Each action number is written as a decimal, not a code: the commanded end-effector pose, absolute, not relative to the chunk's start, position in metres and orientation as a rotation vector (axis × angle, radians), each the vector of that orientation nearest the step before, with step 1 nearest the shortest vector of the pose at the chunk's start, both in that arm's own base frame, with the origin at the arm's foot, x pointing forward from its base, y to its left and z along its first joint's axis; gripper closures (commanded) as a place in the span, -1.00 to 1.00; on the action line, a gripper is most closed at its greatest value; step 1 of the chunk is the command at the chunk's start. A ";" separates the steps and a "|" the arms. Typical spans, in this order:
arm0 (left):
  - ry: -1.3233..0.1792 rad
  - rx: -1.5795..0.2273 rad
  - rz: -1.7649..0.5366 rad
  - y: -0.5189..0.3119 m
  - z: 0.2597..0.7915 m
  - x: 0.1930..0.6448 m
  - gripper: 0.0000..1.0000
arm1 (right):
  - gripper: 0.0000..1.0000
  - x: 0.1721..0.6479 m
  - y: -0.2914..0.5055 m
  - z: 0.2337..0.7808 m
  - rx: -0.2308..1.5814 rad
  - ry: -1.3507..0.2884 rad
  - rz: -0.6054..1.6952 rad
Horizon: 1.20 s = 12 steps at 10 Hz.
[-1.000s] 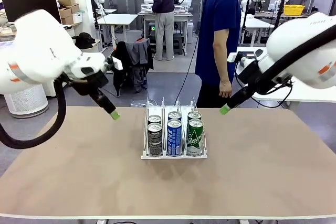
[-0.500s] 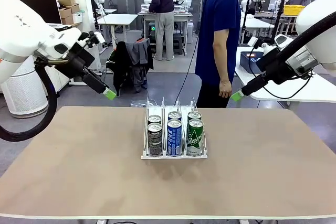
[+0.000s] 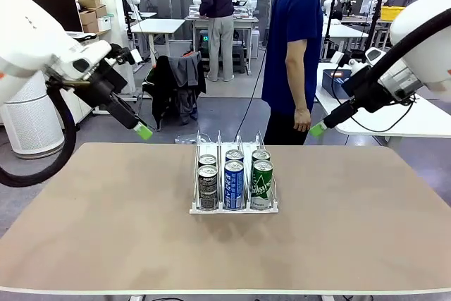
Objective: Fill the beverage cans into the dispenser.
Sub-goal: Pick up the Pepsi coke handed by the human.
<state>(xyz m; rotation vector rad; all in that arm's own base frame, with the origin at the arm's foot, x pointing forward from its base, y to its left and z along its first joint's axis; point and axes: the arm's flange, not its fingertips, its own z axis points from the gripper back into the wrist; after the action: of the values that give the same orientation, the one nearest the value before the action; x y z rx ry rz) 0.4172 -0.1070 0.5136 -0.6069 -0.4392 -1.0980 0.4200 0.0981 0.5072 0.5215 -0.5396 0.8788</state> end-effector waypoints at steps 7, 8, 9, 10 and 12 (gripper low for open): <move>-0.526 -0.363 -1.069 -0.030 0.647 0.462 -1.00 | -1.00 0.464 0.066 0.669 0.545 -0.573 1.014; -0.558 -0.293 -0.983 -0.032 0.655 0.460 -1.00 | -1.00 0.463 0.065 0.683 0.505 -0.606 1.002; -0.576 -0.236 -0.941 -0.035 0.660 0.459 -1.00 | -1.00 0.462 0.063 0.696 0.499 -0.625 1.011; -0.600 -0.193 -0.894 -0.035 0.667 0.457 -1.00 | -1.00 0.461 0.062 0.708 0.436 -0.654 0.985; -0.647 -0.175 -0.863 -0.032 0.672 0.454 -1.00 | -1.00 0.459 0.060 0.719 0.403 -0.683 0.949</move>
<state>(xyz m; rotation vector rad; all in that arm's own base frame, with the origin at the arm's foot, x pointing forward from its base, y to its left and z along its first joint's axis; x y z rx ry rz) 0.4626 -0.0296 0.6830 -0.1923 -0.6504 -0.8859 0.4615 0.0578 0.7234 0.4373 -0.6893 0.9899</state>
